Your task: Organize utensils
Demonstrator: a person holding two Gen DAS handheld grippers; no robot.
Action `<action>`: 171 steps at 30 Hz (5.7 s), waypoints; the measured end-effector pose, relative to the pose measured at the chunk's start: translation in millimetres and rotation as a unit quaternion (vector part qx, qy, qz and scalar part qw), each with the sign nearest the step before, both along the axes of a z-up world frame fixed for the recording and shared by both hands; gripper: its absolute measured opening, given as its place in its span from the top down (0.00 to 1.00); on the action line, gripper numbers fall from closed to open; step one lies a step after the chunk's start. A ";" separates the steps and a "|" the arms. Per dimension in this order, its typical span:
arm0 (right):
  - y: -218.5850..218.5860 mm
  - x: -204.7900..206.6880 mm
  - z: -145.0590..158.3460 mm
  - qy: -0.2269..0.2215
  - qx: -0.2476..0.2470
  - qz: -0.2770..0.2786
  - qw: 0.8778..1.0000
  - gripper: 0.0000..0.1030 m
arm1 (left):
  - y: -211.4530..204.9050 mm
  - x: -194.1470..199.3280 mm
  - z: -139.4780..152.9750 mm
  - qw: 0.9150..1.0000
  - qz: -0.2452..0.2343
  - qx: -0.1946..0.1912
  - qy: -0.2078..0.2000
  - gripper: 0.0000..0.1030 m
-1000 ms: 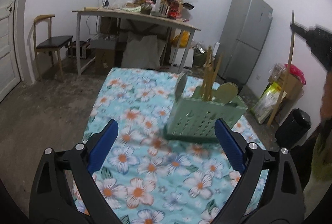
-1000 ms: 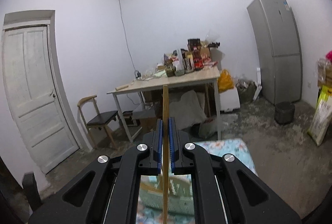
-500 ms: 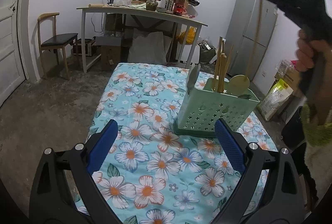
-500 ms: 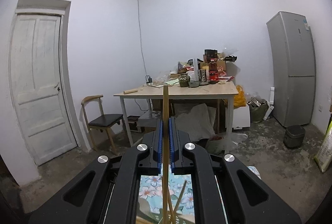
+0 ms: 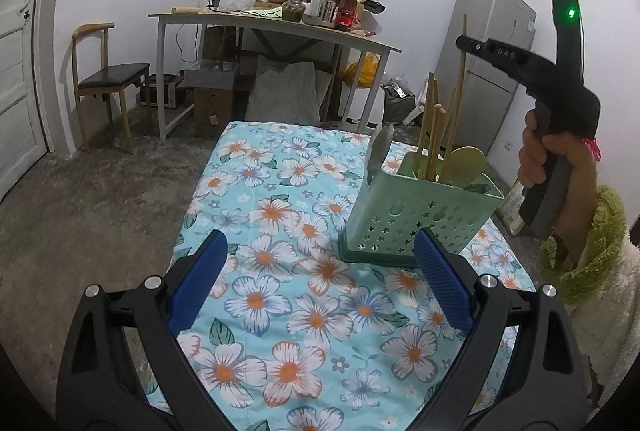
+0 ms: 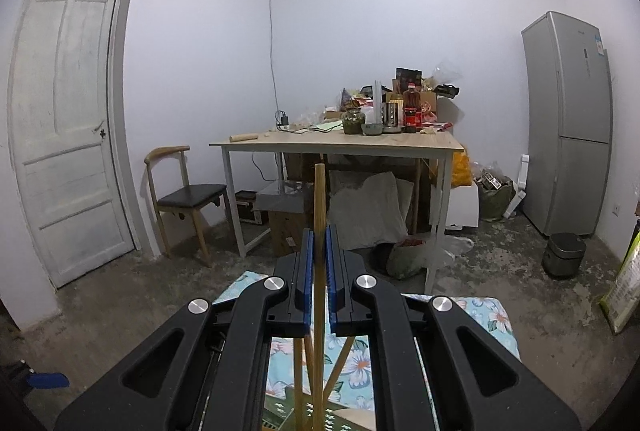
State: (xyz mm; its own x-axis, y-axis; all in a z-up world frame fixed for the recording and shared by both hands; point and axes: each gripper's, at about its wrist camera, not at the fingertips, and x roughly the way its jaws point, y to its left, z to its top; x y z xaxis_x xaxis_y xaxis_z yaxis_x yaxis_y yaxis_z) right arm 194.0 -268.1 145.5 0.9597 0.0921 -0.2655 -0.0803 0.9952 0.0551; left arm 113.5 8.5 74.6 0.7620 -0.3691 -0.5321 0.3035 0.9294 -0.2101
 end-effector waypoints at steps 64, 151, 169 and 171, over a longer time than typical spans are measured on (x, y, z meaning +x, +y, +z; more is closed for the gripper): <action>27.9 -192.4 -106.1 0.208 -0.019 -0.187 0.960 0.06 | -30.5 -39.5 -2.3 0.972 0.180 0.148 0.032 0.08; 32.4 -182.6 -104.6 0.222 0.004 -0.168 0.960 0.06 | -28.5 -31.2 -10.9 0.968 0.175 0.158 0.079 0.08; 32.6 -182.3 -104.7 0.224 0.004 -0.169 0.960 0.06 | -27.6 -30.3 -10.2 0.969 0.169 0.157 0.085 0.08; 32.0 -182.6 -104.6 0.224 0.005 -0.169 0.960 0.06 | -26.4 -29.7 -10.2 0.969 0.169 0.157 0.085 0.08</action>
State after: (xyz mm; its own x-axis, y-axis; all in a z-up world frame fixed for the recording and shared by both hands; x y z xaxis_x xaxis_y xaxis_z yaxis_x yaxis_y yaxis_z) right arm 11.5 -236.2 40.9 0.7253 -0.2001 -0.6587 0.2811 0.9595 0.0179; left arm 83.9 -17.9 64.4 0.7030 0.0866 -0.7059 -0.0443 0.9960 0.0781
